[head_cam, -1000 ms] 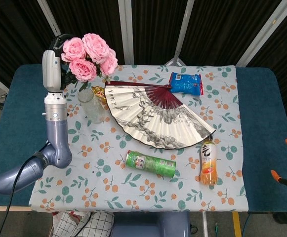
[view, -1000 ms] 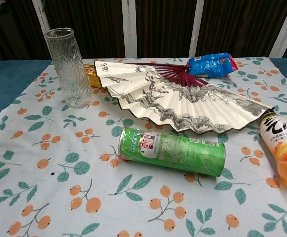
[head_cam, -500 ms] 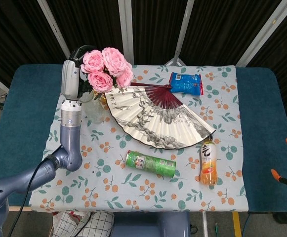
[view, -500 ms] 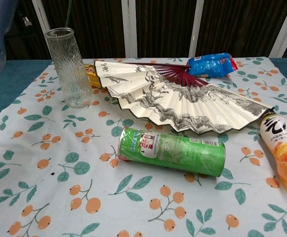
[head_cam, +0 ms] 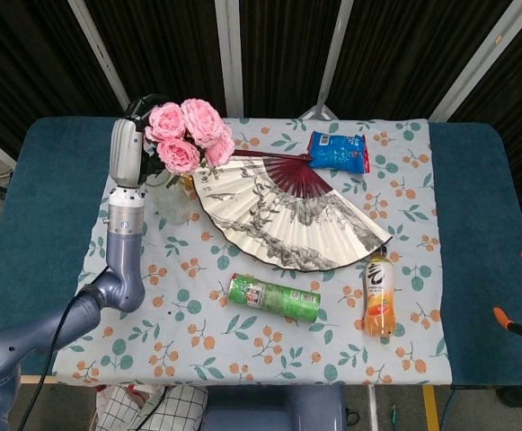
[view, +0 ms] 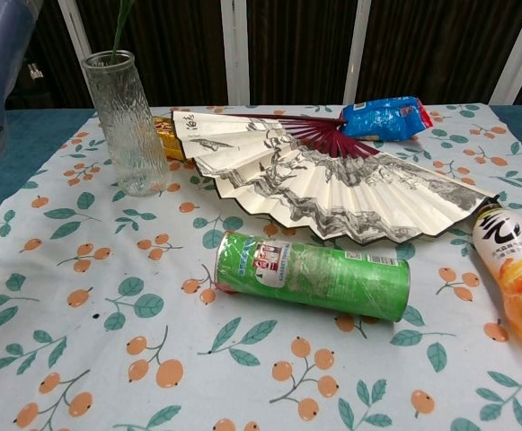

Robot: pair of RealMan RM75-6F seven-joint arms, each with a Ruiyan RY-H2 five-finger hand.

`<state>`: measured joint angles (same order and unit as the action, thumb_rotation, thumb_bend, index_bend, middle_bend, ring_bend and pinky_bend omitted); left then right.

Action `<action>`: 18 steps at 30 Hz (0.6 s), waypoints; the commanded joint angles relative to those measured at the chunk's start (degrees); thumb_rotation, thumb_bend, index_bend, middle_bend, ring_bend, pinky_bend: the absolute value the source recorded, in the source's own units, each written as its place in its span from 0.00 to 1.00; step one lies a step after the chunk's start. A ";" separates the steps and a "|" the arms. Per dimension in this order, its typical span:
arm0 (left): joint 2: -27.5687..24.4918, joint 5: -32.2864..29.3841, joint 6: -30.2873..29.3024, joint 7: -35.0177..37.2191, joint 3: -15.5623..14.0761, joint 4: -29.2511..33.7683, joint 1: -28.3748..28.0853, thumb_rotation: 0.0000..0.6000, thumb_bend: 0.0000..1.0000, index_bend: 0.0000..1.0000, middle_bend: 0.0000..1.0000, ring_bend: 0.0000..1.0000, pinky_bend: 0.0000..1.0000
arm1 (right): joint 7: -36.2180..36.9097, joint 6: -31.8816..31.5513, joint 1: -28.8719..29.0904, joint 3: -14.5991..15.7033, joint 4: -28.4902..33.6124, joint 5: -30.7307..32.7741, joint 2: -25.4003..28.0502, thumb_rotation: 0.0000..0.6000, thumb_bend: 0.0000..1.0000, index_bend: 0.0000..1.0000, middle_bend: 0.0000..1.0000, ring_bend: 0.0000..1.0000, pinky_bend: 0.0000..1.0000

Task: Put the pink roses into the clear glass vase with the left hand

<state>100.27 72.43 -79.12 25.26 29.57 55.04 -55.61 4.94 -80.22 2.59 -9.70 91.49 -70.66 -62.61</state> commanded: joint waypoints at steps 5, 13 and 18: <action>-1.63 2.11 -1.20 1.38 -3.06 1.28 3.08 1.00 0.39 0.48 0.52 0.27 0.24 | -0.16 -0.09 -0.07 0.11 0.25 -0.19 0.08 1.00 0.24 0.16 0.03 0.07 0.09; -9.96 3.37 0.98 -0.25 -7.27 6.73 8.84 1.00 0.31 0.26 0.28 0.07 0.11 | -0.14 0.09 -0.20 0.33 1.11 -0.43 0.68 1.00 0.24 0.16 0.03 0.07 0.09; -17.86 0.41 9.79 -7.57 -10.47 14.51 11.24 1.00 0.24 0.07 0.09 0.00 0.01 | -0.04 0.34 -0.02 0.43 1.34 -0.79 0.70 1.00 0.24 0.16 0.03 0.07 0.09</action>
<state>86.46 74.79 -74.23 22.21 21.18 64.77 -46.08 4.88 -79.89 2.54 -9.30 92.78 -71.36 -61.92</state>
